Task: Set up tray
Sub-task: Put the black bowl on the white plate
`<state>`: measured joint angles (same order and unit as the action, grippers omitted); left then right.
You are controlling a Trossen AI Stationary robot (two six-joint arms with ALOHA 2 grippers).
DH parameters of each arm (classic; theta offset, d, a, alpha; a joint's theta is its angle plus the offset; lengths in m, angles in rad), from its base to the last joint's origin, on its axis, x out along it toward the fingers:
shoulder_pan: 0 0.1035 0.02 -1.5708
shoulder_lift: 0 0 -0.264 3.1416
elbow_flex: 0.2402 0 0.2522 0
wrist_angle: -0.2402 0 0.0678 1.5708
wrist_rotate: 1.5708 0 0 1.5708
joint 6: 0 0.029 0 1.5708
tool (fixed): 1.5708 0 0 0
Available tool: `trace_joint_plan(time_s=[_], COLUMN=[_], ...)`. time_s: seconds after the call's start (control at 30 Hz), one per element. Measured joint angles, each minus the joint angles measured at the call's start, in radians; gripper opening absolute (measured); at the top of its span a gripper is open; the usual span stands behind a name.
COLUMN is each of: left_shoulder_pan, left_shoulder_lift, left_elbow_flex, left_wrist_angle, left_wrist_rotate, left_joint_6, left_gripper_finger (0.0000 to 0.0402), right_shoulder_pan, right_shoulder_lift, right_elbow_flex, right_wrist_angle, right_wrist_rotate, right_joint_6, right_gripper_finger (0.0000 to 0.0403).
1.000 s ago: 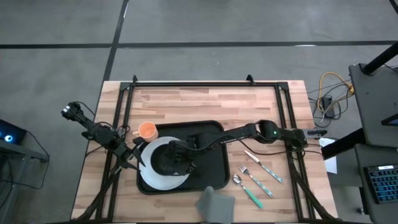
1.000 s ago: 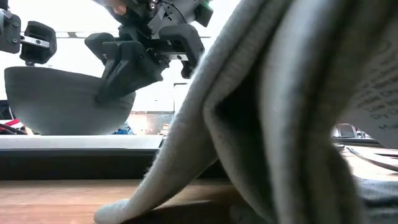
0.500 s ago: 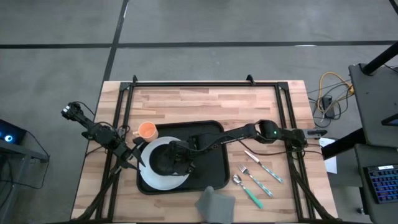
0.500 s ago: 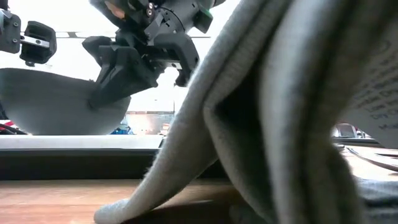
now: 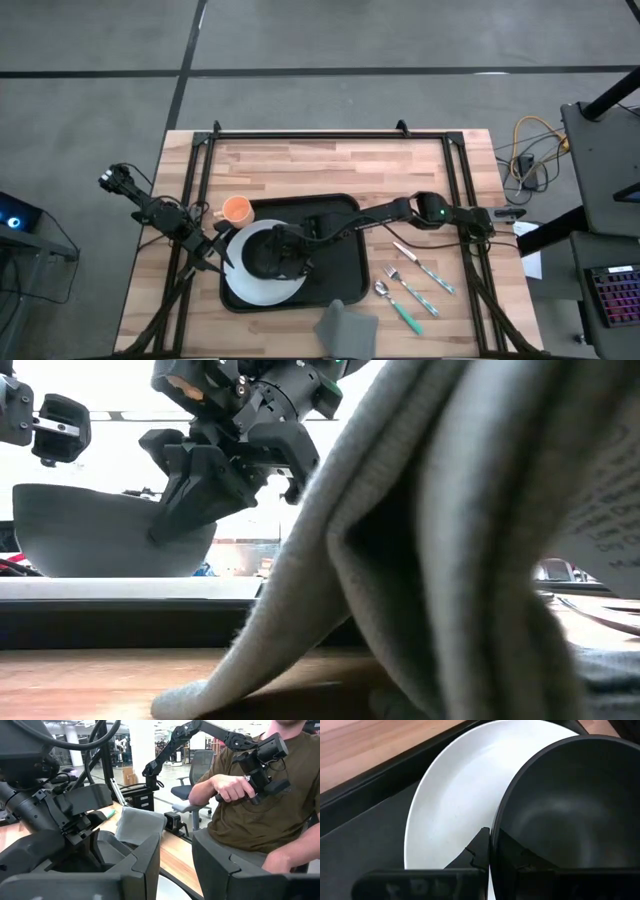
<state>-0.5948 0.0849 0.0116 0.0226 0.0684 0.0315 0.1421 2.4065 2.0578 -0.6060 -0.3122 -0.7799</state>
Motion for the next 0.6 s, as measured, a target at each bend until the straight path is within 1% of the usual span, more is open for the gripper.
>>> trace_joint_plan(time_s=[0.2, 0.6], left_shoulder_pan=[0.000, 0.000], left_shoulder_lift=[0.000, 0.000], left_elbow_flex=[0.000, 0.000], left_wrist_angle=[0.000, 0.000], left_wrist_rotate=[0.000, 0.000], left_joint_6=[0.000, 0.000], left_gripper_finger=[0.0096, 0.0096], right_shoulder_pan=[0.000, 0.002], right_shoulder_lift=[0.000, 0.000], right_elbow_flex=[-0.001, -0.001], right_wrist_angle=[0.000, 0.024], right_wrist_rotate=[0.000, 0.000], right_joint_6=[-0.001, 0.003], right_gripper_finger=[0.0015, 0.0057])
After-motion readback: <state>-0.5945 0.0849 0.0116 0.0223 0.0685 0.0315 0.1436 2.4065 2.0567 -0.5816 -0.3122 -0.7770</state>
